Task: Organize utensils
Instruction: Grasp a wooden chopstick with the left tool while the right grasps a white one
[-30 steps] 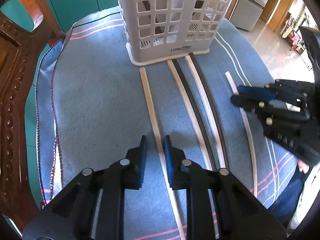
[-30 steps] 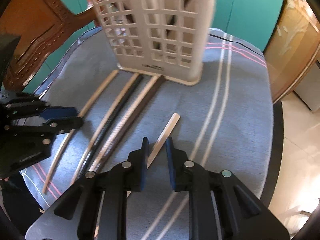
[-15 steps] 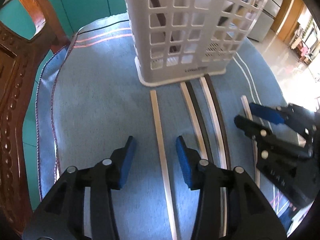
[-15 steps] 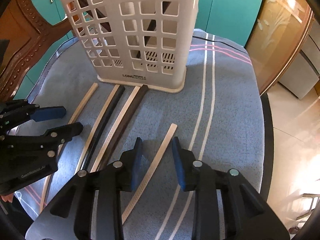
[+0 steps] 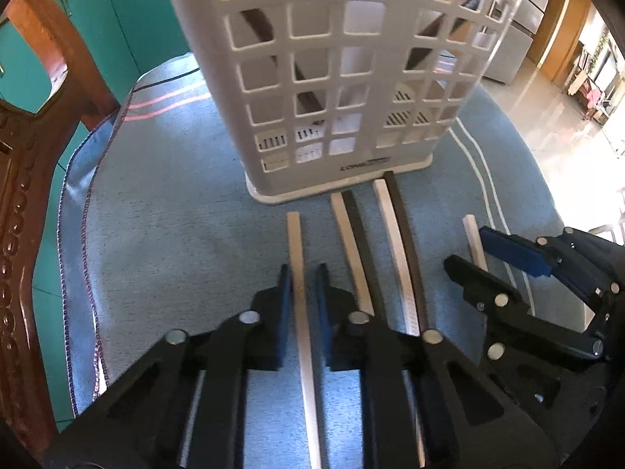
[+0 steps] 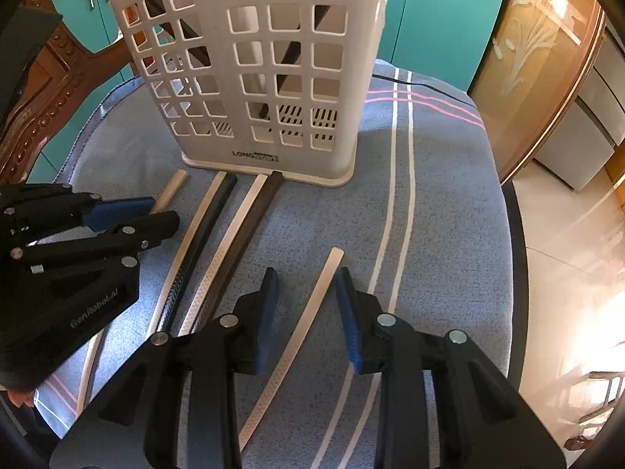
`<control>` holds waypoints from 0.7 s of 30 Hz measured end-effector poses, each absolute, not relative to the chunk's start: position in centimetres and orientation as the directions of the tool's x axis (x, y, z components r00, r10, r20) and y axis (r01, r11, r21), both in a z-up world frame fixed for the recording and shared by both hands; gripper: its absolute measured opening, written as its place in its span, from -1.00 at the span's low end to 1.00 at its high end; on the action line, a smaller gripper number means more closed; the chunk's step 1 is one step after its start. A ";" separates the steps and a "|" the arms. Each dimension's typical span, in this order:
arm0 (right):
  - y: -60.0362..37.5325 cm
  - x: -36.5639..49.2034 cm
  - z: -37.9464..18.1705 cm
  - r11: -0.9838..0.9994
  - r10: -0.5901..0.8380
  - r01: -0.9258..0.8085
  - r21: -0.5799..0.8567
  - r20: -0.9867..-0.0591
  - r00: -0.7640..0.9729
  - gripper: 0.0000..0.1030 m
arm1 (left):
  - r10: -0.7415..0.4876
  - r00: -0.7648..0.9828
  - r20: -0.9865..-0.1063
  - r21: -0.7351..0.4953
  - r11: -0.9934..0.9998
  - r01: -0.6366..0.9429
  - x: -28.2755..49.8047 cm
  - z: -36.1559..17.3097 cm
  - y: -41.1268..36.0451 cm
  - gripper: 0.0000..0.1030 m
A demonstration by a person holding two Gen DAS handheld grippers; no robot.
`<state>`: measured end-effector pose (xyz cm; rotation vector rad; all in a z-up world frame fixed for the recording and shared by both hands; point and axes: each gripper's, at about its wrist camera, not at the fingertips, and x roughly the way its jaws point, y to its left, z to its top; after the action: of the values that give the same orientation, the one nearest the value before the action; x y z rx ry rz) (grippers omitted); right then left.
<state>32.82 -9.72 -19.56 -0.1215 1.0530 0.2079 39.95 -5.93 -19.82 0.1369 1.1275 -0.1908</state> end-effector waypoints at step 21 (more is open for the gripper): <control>-14.6 30.7 -12.6 0.929 0.368 -0.254 0.268 -0.722 0.586 -0.87 | -0.224 0.615 -0.756 -0.120 0.971 0.206 34.3 -9.6 -2.9 -0.86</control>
<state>30.69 -14.61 -12.57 0.1414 0.8728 0.3639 34.30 -2.94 -9.58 -0.0223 0.8746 -0.2474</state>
